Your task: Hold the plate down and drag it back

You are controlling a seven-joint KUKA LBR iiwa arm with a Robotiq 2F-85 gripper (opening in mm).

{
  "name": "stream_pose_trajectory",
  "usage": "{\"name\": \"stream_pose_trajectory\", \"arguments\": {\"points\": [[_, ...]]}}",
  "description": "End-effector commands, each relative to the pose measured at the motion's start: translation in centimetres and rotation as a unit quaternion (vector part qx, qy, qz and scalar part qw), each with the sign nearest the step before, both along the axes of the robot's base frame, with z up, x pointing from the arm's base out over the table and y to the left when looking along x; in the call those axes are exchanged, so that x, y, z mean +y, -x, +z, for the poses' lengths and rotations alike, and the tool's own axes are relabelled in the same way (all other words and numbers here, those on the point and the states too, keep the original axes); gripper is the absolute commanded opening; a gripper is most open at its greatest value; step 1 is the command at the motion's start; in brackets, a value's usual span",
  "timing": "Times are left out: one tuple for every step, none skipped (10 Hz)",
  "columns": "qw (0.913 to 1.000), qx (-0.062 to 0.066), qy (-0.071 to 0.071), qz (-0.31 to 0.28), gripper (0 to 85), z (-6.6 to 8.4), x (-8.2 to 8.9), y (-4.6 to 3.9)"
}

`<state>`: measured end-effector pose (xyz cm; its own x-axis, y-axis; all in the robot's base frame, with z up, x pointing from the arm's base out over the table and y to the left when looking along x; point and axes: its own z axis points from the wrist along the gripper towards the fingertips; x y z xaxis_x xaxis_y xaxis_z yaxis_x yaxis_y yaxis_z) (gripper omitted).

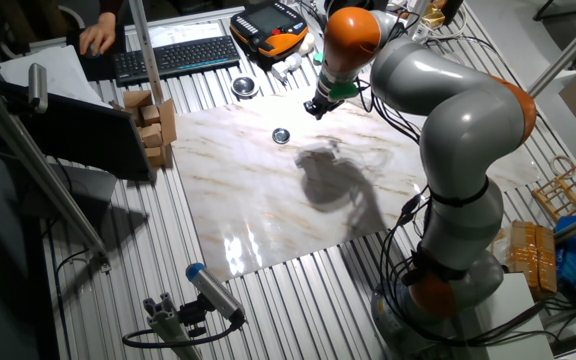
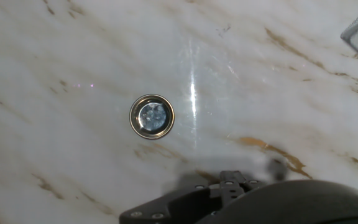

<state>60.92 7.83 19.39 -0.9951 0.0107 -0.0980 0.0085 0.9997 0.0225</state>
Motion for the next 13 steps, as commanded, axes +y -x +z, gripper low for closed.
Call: {"name": "stream_pose_trajectory", "arguments": {"points": [[1.0000, 0.000, 0.000, 0.000, 0.0, 0.00, 0.00, -0.01], [1.0000, 0.000, 0.000, 0.000, 0.0, 0.01, 0.00, -0.01], [1.0000, 0.000, 0.000, 0.000, 0.0, 0.00, 0.01, -0.02], [1.0000, 0.000, 0.000, 0.000, 0.0, 0.01, 0.04, -0.04], [1.0000, 0.000, 0.000, 0.000, 0.0, 0.04, 0.07, -0.06], [1.0000, 0.000, 0.000, 0.000, 0.0, 0.04, 0.07, -0.06], [1.0000, 0.000, 0.001, 0.000, 0.0, 0.08, 0.06, -0.08], [1.0000, 0.000, 0.001, 0.000, 0.0, 0.12, 0.03, -0.10], [1.0000, 0.000, 0.001, 0.000, 0.0, 0.13, 0.03, -0.11], [1.0000, 0.000, 0.001, 0.000, 0.0, 0.15, 0.05, -0.11], [1.0000, 0.000, 0.002, 0.000, 0.0, 0.16, 0.08, -0.12], [1.0000, -0.001, 0.004, 0.000, 0.0, 0.21, 0.13, -0.19], [1.0000, 0.000, 0.002, 0.000, 0.0, 0.24, 0.13, -0.17]]}}
